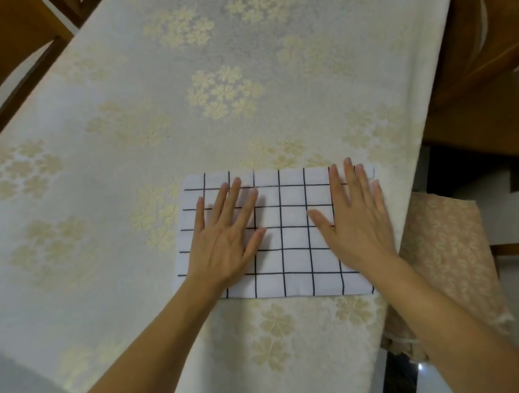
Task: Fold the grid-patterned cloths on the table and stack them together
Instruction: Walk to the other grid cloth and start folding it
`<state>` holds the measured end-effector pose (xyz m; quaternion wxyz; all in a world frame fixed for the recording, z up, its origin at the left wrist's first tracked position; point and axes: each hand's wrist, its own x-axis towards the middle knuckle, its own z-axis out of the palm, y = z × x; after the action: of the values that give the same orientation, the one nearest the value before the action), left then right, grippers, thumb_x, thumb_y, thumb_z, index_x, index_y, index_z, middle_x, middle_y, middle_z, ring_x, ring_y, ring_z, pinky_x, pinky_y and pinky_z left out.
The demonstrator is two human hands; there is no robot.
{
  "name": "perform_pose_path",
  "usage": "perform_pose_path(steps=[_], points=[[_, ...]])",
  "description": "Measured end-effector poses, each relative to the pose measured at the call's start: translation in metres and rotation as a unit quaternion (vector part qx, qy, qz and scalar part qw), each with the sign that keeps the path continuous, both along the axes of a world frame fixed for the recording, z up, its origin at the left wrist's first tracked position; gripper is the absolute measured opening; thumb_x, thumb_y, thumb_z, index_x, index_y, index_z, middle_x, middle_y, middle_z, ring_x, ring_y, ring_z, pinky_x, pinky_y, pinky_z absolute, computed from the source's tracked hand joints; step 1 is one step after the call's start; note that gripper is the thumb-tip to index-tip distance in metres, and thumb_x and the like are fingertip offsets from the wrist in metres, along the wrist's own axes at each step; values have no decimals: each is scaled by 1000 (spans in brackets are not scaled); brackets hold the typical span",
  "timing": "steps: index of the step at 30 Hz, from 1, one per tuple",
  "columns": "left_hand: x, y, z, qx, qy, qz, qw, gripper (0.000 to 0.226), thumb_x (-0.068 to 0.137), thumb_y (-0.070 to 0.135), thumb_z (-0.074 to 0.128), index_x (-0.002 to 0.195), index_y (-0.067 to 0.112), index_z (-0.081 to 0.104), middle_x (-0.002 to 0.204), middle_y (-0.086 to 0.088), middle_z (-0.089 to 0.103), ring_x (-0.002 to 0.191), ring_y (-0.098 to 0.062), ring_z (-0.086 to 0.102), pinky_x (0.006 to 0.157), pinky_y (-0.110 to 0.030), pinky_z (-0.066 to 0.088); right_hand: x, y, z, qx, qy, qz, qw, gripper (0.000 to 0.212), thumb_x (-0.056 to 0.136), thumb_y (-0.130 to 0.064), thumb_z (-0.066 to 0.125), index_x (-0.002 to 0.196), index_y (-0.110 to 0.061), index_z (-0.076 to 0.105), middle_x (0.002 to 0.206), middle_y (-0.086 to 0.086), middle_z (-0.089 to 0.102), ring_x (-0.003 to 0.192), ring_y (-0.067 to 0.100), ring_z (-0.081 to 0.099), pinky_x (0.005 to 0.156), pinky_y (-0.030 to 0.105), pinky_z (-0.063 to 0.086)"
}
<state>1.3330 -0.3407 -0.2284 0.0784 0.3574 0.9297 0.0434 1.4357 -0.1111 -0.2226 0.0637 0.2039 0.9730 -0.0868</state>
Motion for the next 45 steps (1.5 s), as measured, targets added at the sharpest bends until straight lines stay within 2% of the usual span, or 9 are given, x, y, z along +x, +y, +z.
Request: perform_pose_path(steps=[2,5,7,11,16,23,29,41,45], points=[[28,-1,7,18,2,-15,1000,66,101,57,17,158,28,2,167,-2,-5,154,-20,-4,123,-54,5,12,-31,14,-18,14,52,998,83,97,-70,12,157,-19,-15,164,5,-23,151,21,-22,123,42,-10],[68,-7,0,14,-14,-34,999,63,102,54,18,159,27,8,167,-3,1,154,-20,0,121,-55,12,33,-69,3,-36,10,109,993,77,98,-67,7,158,-21,-7,166,4,-16,152,22,-16,122,47,1],[79,-13,-8,-2,-33,-13,999,63,103,54,18,159,28,6,167,-2,-1,154,-19,-1,120,-55,14,43,-68,-11,-39,-8,87,995,77,98,-68,7,158,-22,-7,166,3,-15,153,22,-15,122,48,6],[81,-26,-13,-20,-35,-6,999,66,102,57,19,158,29,-4,166,1,-13,153,-18,-10,122,-53,8,62,-43,-25,0,-20,55,998,80,97,-72,7,158,-23,-10,166,2,-16,153,21,-15,124,49,8],[63,-47,-10,-22,-34,41,998,64,101,57,16,158,31,1,167,1,-7,154,-19,-6,121,-53,5,72,-24,-24,10,-16,18,1000,83,97,-71,8,159,-17,-4,166,7,-11,153,23,-11,124,50,8],[52,-41,-7,-26,-43,-1,999,67,100,60,16,158,31,4,167,0,-6,154,-20,-4,121,-53,3,88,-27,-23,9,-14,-44,999,86,96,-72,9,159,-13,-1,167,9,-7,154,24,-8,123,50,7],[52,-32,-3,-22,-49,-22,998,67,99,62,17,158,33,5,167,1,-4,154,-19,-4,121,-53,4,59,-11,-17,0,19,3,1000,83,96,-71,11,159,-18,0,167,9,-6,154,24,-9,124,49,5],[50,-8,-4,-19,-43,-55,997,69,98,59,26,158,31,9,167,-1,1,154,-22,2,120,-58,11,32,42,-25,-13,9,-38,999,77,95,-73,10,159,-30,4,167,0,-5,153,21,-14,124,51,1],[50,0,-4,-14,-44,-52,998,68,98,59,26,158,30,11,167,-1,3,154,-21,4,119,-59,13,36,50,-24,-5,12,-47,999,76,96,-71,13,159,-30,7,168,1,1,154,23,-6,123,55,2]])
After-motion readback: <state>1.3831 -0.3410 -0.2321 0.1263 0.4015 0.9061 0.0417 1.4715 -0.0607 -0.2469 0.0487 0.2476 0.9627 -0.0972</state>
